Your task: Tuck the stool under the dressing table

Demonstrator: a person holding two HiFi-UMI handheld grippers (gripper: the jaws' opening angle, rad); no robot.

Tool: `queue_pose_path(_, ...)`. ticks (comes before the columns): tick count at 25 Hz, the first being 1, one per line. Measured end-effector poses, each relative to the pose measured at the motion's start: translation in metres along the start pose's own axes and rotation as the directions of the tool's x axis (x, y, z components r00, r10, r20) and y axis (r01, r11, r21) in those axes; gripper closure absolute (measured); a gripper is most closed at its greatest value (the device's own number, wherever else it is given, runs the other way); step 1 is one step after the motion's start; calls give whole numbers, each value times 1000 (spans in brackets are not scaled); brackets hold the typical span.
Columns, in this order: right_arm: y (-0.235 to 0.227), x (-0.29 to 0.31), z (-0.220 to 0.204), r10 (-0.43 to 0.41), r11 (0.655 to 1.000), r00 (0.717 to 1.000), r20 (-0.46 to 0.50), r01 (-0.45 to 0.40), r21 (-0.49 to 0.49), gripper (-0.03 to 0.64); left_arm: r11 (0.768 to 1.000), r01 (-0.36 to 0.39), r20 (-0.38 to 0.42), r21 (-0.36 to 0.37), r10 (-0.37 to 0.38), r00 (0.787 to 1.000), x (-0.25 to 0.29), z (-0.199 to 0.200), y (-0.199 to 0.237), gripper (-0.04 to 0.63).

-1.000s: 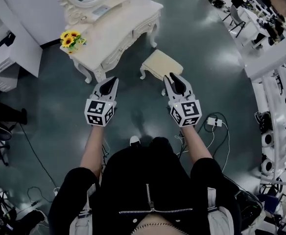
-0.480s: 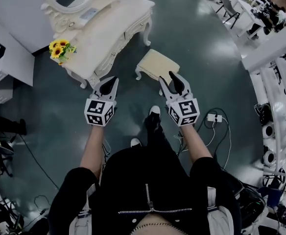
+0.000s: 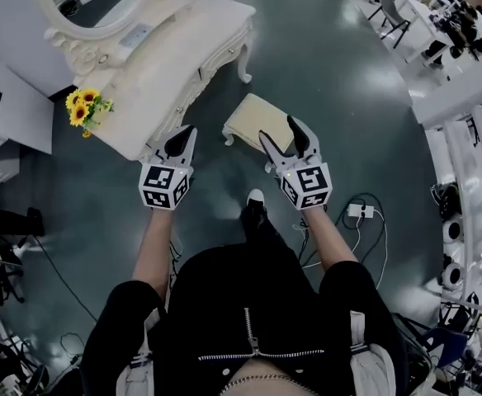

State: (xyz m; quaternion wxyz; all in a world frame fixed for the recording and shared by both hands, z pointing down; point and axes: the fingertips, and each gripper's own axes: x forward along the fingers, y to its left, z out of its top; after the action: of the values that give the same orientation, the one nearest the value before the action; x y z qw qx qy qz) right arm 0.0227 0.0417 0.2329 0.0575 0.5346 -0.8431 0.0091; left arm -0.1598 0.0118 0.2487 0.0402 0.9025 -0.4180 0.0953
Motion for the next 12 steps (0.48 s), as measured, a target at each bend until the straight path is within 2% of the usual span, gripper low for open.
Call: queue_pose_path(12,-136,93,1,25,999,1000,-3,-24,27,201,997,-78,-24,-12,77,997,132,32,26,574)
